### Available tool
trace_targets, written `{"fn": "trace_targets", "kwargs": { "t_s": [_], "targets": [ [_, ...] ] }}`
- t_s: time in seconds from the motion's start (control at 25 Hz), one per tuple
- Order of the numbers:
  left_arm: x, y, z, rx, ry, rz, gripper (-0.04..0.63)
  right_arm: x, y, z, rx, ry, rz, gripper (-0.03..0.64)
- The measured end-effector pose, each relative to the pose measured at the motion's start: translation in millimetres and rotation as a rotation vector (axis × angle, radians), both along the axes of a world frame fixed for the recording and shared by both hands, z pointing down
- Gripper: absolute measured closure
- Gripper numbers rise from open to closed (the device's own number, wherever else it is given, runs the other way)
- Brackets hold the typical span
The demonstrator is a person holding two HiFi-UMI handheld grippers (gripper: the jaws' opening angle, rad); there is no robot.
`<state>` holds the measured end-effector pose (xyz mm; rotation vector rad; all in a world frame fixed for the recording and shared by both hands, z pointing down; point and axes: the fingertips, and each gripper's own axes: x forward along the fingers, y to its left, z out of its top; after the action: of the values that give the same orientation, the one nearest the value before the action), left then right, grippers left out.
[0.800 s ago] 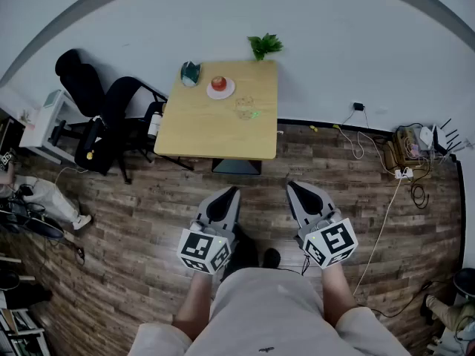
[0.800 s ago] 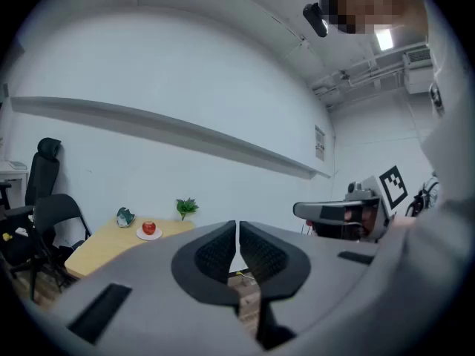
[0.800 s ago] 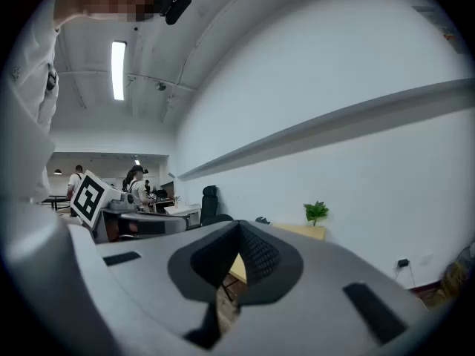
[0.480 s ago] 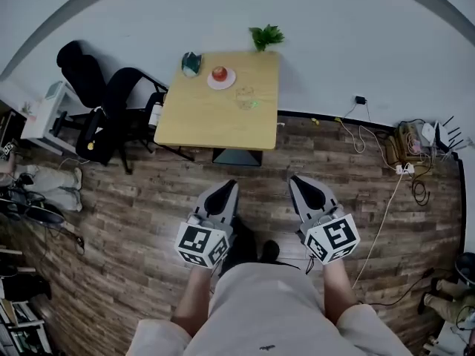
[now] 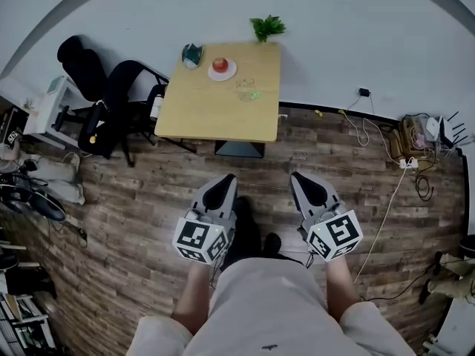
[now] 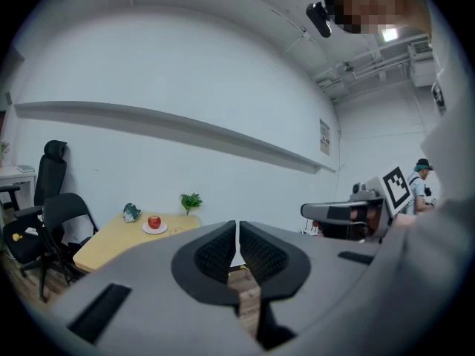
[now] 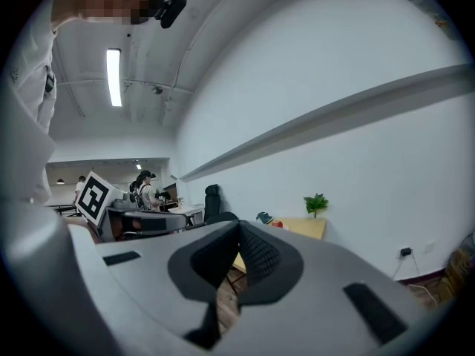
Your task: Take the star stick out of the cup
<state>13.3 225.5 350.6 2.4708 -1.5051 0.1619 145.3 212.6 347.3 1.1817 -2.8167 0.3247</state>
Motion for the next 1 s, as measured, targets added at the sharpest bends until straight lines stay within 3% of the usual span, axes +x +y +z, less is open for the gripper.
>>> {"fn": "trace_targets", "kwargs": {
  "t_s": [0.52,0.64,0.84,1.0],
  "targets": [
    [-13,-67,8,0.013,0.010,0.045,0.575,-17,-61,-2,0.027,0.034,0.013,0.614],
    [-19,-90,6,0.026,0.002,0.077,0.574,-27,-83,-3,0.029,0.048,0.018,0.580],
    [-31,-126,2,0.031,-0.011,0.122,0.491,-45,-119,-8,0.035,0.052,0.037,0.534],
    [-43,-151,2,0.035,-0.016,0.159,0.477,-59,-144,-12,0.040,0.061,0.060,0.499]
  ]
}}
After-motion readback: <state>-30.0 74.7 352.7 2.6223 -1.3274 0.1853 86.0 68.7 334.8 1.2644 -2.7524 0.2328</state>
